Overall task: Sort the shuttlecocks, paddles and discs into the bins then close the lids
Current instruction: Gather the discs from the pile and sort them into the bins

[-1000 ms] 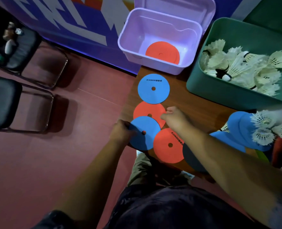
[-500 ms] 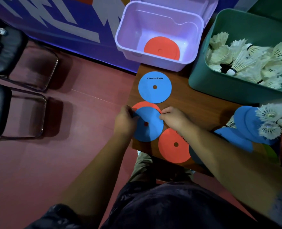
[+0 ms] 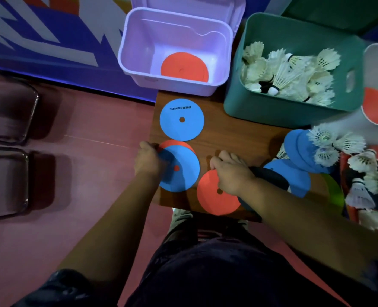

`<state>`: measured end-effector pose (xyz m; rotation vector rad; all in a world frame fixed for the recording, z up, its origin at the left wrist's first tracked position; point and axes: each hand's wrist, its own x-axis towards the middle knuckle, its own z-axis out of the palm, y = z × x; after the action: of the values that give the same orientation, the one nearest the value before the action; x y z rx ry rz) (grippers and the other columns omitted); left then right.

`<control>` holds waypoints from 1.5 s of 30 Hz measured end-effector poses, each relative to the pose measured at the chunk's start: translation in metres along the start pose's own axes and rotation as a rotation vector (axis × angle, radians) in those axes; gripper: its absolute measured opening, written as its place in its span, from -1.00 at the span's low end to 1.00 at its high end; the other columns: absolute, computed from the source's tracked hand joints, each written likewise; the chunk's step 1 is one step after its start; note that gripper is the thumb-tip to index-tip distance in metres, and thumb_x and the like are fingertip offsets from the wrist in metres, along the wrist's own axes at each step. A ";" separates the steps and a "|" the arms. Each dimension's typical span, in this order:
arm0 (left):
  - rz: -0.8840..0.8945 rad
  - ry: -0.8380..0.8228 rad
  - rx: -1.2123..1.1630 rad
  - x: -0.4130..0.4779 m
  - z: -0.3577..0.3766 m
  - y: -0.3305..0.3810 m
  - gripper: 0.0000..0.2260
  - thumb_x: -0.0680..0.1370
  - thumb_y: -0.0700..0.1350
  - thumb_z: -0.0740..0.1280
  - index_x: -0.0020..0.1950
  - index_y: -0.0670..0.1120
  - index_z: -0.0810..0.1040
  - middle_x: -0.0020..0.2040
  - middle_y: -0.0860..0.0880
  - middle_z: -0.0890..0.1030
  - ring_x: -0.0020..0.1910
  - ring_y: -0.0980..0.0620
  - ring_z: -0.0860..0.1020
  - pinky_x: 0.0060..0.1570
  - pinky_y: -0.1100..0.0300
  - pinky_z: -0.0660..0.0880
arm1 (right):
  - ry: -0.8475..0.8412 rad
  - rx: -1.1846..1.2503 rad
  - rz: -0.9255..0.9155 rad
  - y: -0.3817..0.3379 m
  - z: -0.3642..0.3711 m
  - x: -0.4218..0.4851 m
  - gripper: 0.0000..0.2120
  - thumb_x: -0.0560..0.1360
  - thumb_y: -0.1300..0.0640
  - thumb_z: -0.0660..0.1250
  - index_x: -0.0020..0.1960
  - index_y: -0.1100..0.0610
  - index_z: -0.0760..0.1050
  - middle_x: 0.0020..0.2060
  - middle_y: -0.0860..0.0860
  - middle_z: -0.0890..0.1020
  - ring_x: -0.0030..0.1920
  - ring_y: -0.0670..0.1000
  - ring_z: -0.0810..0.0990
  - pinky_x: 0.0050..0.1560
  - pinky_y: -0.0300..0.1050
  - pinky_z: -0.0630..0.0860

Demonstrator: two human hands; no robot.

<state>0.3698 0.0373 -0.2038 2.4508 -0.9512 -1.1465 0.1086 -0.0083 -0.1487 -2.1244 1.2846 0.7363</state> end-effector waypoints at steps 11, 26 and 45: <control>0.090 -0.217 -0.321 -0.010 -0.021 0.000 -0.61 0.31 -0.04 0.61 0.10 -0.05 0.69 0.00 -0.05 0.76 0.03 -0.10 0.72 0.11 -0.16 0.66 | 0.051 0.335 -0.067 0.019 -0.007 0.015 -0.86 0.55 0.16 0.46 0.01 -0.08 0.63 0.00 -0.09 0.52 0.03 0.00 0.58 -0.06 -0.13 0.40; -0.049 -0.161 -0.665 0.048 -0.033 0.053 -0.47 0.34 0.01 0.63 0.26 -0.13 0.64 0.10 -0.09 0.75 0.08 -0.12 0.73 0.12 -0.15 0.68 | 0.146 1.564 0.138 0.046 -0.046 0.015 -0.87 0.68 0.24 0.34 0.22 0.12 0.53 0.25 0.05 0.68 0.27 0.16 0.67 0.17 0.34 0.66; 0.037 0.015 -0.034 0.069 -0.004 0.086 -0.51 0.38 0.02 0.57 0.18 -0.16 0.52 0.11 -0.08 0.62 0.03 -0.11 0.57 -0.03 0.01 0.55 | 0.244 1.474 0.350 0.043 -0.047 0.041 -0.86 0.65 0.21 0.37 0.20 0.10 0.58 0.09 0.07 0.74 0.10 0.14 0.73 0.07 0.27 0.71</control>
<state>0.3668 -0.0725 -0.1992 2.4015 -0.9610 -1.1214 0.0941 -0.0825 -0.1507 -0.7822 1.5617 -0.3793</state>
